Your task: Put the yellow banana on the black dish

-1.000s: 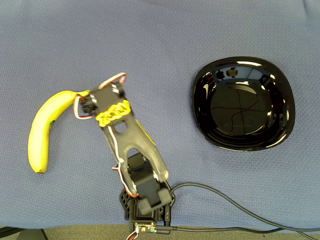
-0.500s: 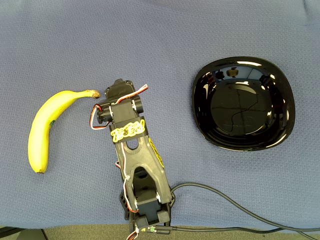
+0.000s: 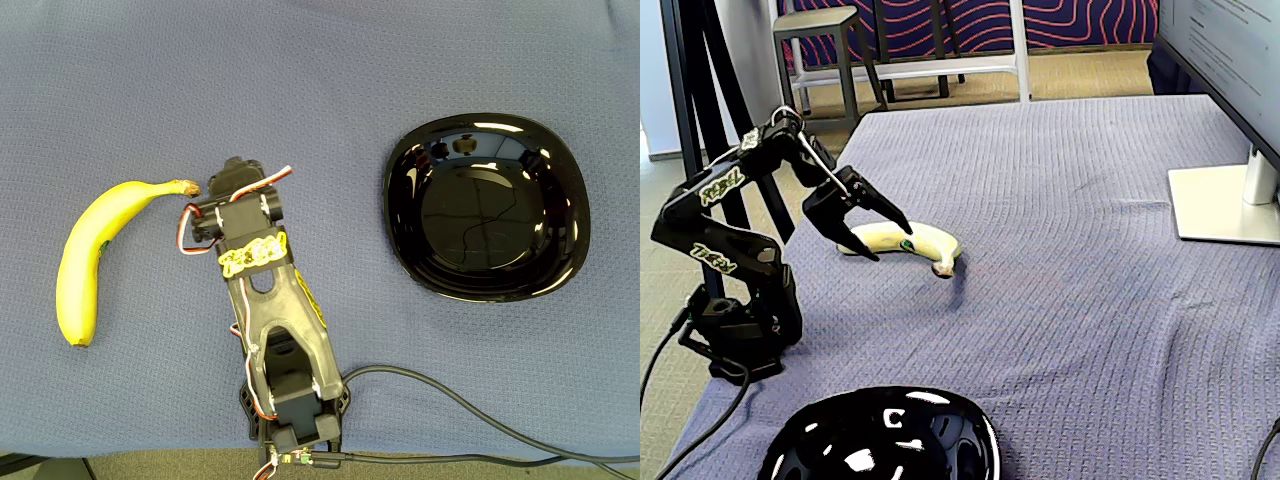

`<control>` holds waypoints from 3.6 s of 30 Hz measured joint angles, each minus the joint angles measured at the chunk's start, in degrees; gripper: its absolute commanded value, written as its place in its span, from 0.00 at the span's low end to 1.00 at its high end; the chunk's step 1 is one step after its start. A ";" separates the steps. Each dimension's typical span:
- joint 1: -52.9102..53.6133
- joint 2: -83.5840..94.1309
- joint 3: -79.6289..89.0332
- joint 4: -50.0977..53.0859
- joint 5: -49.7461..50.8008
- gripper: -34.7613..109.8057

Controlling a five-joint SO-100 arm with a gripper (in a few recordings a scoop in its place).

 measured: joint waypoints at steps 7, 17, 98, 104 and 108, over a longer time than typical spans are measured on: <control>-8.35 -11.78 -4.75 0.35 -1.93 0.40; -17.93 -36.56 -25.66 6.42 -7.56 0.42; -40.96 -88.51 -68.99 13.71 -7.21 0.44; -40.96 -88.51 -69.96 12.39 -7.21 0.39; -41.84 -88.51 -70.58 12.30 -7.21 0.37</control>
